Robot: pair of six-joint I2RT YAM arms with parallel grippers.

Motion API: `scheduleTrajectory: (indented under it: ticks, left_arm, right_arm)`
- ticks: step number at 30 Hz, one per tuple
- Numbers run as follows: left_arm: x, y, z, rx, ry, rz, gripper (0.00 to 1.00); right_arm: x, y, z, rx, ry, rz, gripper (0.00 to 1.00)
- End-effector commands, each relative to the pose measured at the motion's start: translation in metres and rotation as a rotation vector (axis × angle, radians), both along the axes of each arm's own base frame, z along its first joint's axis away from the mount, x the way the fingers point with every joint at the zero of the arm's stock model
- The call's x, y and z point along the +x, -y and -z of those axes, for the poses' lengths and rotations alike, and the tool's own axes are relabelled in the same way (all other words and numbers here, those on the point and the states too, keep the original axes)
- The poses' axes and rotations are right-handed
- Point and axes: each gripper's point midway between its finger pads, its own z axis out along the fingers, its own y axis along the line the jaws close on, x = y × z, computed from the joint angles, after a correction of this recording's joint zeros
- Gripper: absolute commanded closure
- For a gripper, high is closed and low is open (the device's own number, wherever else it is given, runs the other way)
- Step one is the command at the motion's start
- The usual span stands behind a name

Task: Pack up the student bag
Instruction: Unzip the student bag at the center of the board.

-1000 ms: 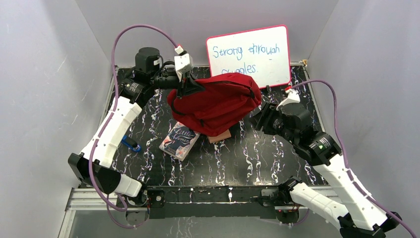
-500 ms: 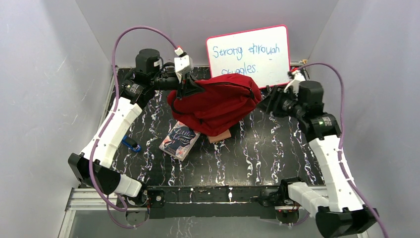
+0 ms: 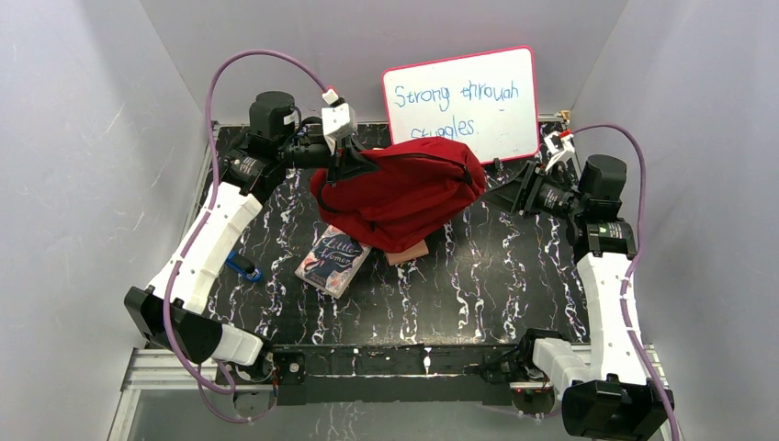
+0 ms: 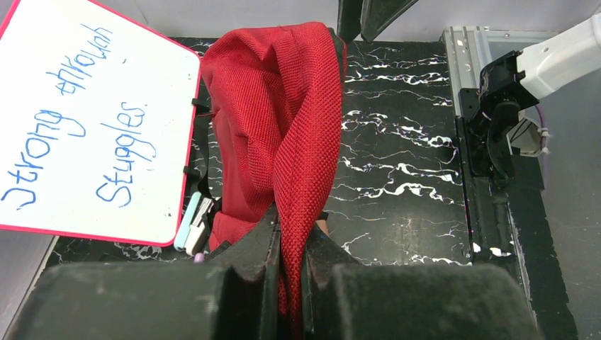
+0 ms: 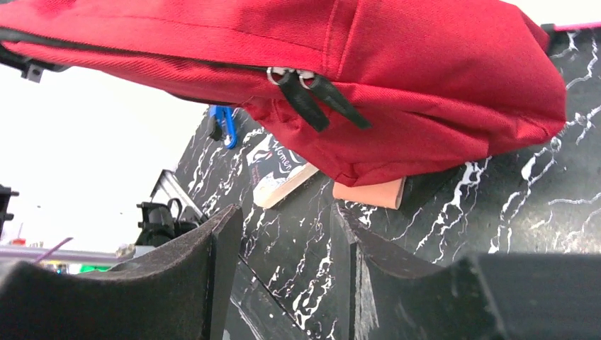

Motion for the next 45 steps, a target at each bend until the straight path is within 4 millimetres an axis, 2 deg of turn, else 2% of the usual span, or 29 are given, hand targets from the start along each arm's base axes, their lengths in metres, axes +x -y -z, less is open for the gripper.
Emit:
scheduleTrajectory:
  ticks: [1, 9, 20, 31, 45]
  left_arm:
    - [-0.017, 0.000, -0.022, -0.044, 0.046, 0.052, 1.00]
    - [-0.018, 0.001, -0.024, -0.048, 0.044, 0.056, 1.00]
    - [-0.018, 0.002, -0.024, -0.051, 0.038, 0.065, 1.00]
    - [-0.019, 0.002, -0.025, -0.053, 0.038, 0.067, 1.00]
    - [-0.021, 0.003, -0.023, -0.053, 0.031, 0.076, 1.00]
  right_arm:
    - [-0.003, -0.011, -0.030, 0.069, 0.157, -0.106, 0.42]
    - [0.013, -0.016, -0.020, 0.103, 0.126, -0.127, 0.40]
    - [0.024, -0.043, -0.003, 0.078, 0.109, -0.158, 0.37]
    - [0.037, -0.044, 0.013, 0.035, 0.107, -0.127, 0.37]
    - [0.028, -0.053, -0.003, 0.106, 0.166, -0.198, 0.46]
